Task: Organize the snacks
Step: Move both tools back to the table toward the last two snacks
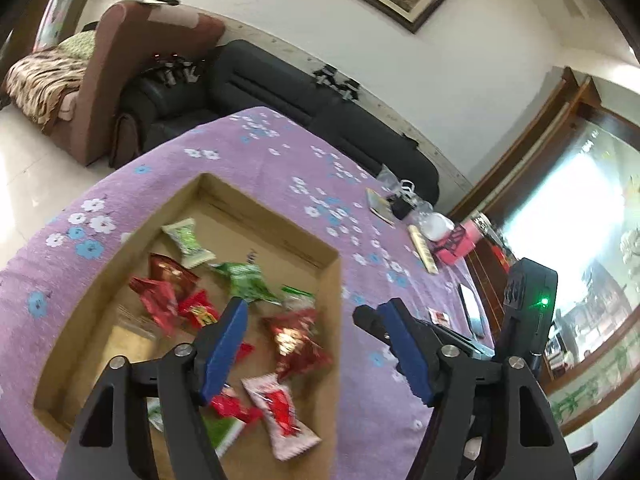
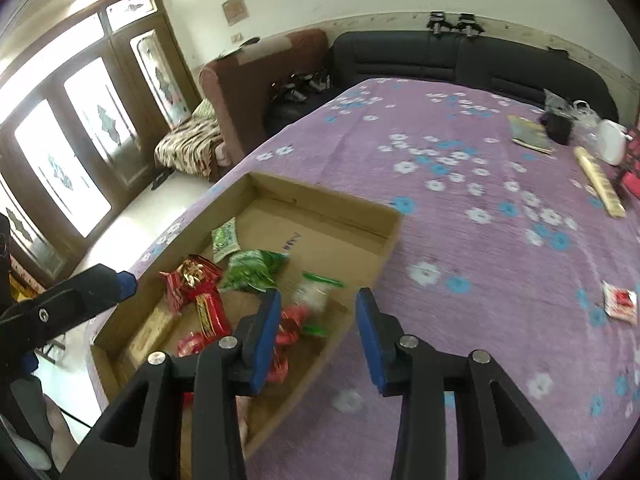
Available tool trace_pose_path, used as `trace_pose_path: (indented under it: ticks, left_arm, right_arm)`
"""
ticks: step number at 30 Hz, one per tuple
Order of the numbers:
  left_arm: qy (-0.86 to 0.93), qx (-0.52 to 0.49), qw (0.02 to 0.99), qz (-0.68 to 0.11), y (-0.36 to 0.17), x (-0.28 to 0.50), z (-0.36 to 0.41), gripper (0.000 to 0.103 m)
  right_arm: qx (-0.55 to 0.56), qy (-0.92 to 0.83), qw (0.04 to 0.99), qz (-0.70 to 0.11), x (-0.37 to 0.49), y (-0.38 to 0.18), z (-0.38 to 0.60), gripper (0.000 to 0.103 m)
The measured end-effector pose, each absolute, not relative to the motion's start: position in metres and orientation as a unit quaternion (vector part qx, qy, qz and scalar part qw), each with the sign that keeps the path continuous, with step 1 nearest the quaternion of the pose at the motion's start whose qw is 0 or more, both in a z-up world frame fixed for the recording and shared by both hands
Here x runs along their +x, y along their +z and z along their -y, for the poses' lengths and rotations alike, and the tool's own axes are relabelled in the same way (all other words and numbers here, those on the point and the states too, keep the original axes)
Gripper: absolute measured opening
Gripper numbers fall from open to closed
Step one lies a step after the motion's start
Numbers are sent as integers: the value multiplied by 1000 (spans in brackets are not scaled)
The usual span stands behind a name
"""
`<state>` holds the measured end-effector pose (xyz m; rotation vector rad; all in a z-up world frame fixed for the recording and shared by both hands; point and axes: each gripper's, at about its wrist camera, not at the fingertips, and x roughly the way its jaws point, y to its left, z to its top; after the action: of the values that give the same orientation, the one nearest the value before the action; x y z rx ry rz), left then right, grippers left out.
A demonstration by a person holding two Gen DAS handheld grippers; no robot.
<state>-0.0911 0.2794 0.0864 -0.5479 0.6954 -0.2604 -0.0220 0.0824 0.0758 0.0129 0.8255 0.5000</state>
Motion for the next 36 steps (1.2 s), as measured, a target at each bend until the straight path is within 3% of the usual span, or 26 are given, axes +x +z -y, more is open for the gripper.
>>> trace_pose_path:
  ticks: [20,26,36]
  left_arm:
    - [-239,-209,871,-375,90,-113,-173,78]
    - [-255,-196,861,-394,84,-113,-154,78]
    - [-247,-193,856,-410,76,-112,-151,78]
  right_arm:
    - [164,15,910,-380,-32,71,199,41]
    - [163,-5,901,-402,23,53,209,41]
    - [71,-13,887,-456,104,24,173,41]
